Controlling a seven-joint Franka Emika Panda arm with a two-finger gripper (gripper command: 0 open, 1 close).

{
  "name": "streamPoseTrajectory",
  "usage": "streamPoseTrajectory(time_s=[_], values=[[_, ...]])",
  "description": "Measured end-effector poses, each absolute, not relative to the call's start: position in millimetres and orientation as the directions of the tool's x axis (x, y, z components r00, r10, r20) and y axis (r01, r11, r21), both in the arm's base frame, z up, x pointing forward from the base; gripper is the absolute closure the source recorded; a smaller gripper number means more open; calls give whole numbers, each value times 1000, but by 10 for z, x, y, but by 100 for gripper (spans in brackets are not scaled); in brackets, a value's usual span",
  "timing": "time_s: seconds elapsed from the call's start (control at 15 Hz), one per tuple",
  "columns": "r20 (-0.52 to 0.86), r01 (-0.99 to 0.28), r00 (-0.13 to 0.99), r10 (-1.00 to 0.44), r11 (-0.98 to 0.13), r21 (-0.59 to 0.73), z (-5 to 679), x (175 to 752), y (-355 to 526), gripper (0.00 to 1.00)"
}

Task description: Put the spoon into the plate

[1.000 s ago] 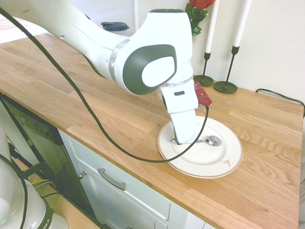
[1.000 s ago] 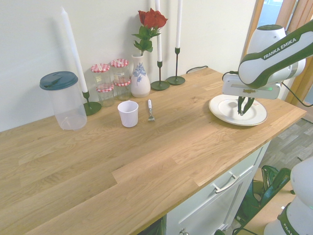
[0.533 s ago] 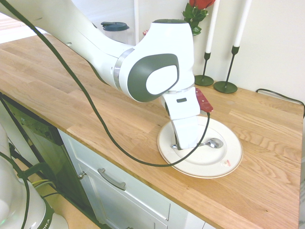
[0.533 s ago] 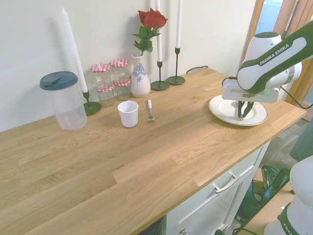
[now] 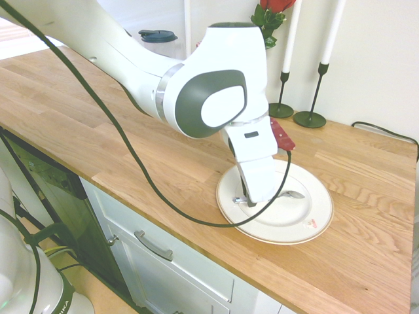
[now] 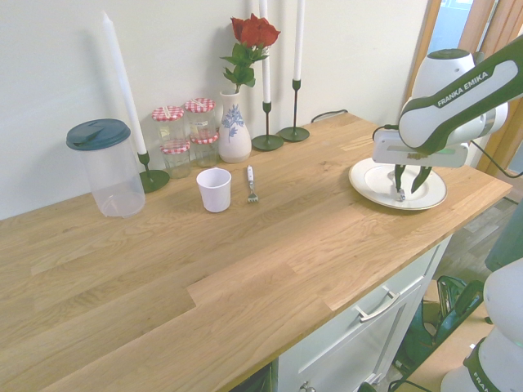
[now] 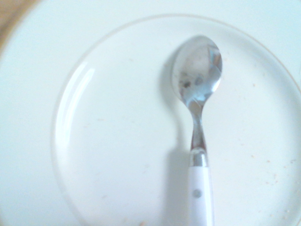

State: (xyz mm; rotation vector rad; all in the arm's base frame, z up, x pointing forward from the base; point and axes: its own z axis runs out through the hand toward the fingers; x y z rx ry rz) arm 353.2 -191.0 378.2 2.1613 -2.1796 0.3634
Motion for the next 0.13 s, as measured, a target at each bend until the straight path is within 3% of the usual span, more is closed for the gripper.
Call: streamPoseTrajectory(time_s=[0.13], values=[[186, -984, 97, -978, -122, -131, 4158, 3564, -1371, 0]])
